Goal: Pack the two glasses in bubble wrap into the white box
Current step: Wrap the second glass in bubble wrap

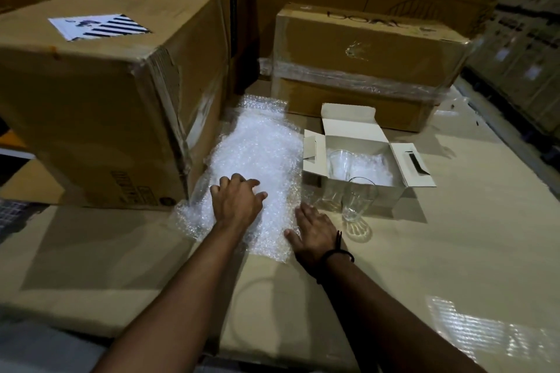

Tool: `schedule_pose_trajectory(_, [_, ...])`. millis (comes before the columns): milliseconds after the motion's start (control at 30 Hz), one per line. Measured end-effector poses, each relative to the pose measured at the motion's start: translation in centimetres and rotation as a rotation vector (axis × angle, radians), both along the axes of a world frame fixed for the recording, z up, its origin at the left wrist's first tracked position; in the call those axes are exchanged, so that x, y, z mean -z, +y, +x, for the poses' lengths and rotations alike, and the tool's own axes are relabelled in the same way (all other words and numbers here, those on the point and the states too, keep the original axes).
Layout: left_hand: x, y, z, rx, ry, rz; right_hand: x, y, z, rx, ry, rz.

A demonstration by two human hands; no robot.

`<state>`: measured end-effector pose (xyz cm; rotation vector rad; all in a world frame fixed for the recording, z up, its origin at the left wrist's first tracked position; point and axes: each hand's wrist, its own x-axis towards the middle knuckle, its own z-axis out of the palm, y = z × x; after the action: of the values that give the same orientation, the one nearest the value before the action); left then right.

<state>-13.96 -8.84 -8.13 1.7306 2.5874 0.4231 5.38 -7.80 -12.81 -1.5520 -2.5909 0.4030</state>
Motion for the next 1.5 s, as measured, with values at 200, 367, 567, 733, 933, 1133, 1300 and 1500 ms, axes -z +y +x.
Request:
schedule_pose_trajectory(200, [-1.1,2.5,-0.4,-0.086,-0.035,-0.002,0.5,0.0,-0.3,0.009,-0.017,0.042])
schedule_pose_trajectory(367, [-1.5,5.1,-0.8,0.064,-0.159,-0.083,0.6,0.0,-0.2,0.02,0.03,0.076])
schedule_pose_trajectory(567, [-1.8,6.5,-2.4,-0.142,-0.337,0.076,0.8,0.3,-0.2,0.02,0.078,0.115])
schedule_pose_trajectory(733, [-3.1,4.6,-3.0,-0.129,-0.498,0.522,1.2,0.5,0.0,0.029,0.095,0.118])
schedule_pose_trajectory(933, [-0.5,-4.0,1.2,0.194,-0.461,0.568,-0.9,0.4,0.3,0.092,0.407,-0.068])
schedule_pose_trajectory(1133, [2.3,-8.9,2.7,0.452,-0.317,0.433,-5.4,1.0,-2.0,0.561,1.084,-0.487])
schedule_pose_trajectory(1300, [2.0,-9.9,2.8,0.514,-0.257,0.393,-7.1,0.8,-4.0,0.497,1.232,-0.521])
schedule_pose_trajectory(1500, [1.2,-9.6,6.0,0.55,-0.338,0.405,-7.6,-2.1,2.4,0.28,1.164,-0.223])
